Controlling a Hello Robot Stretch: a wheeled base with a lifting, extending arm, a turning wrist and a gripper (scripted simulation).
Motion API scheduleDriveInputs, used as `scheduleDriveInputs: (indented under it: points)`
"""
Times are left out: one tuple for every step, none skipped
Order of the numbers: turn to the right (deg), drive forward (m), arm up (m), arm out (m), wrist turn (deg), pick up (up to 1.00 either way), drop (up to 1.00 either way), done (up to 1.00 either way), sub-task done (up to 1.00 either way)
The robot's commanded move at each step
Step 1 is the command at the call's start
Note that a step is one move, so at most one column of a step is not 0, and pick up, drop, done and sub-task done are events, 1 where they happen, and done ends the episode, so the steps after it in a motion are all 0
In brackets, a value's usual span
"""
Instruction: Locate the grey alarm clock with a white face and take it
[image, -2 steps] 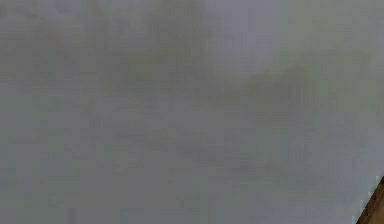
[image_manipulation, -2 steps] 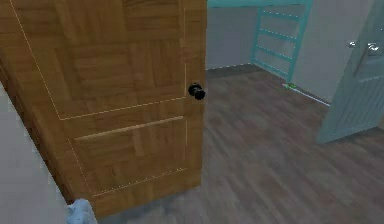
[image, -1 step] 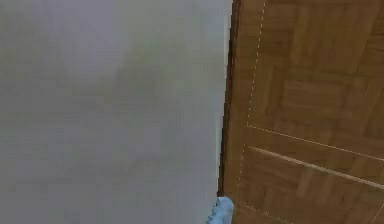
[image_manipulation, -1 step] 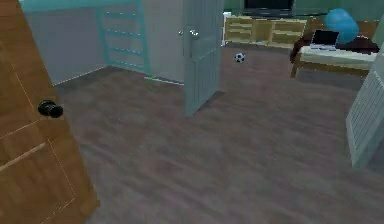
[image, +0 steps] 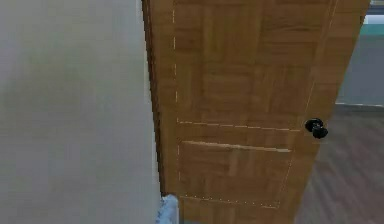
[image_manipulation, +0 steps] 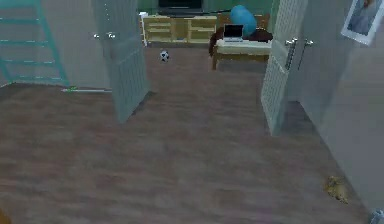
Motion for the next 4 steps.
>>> scheduleDriveInputs:
  points:
    - [45.0, 0.00, 0.00, 0.00, 0.0, 0.00, 0.00, 0.00, 0.00]
    - [45.0, 0.00, 0.00, 0.00, 0.0, 0.00, 0.00, 0.00, 0.00]
    - [0.0, 0.10, 0.00, 0.00, 0.0, 0.00, 0.00, 0.00, 0.00]
    - [45.0, 0.00, 0.00, 0.00, 0.0, 0.00, 0.00, 0.00, 0.00]
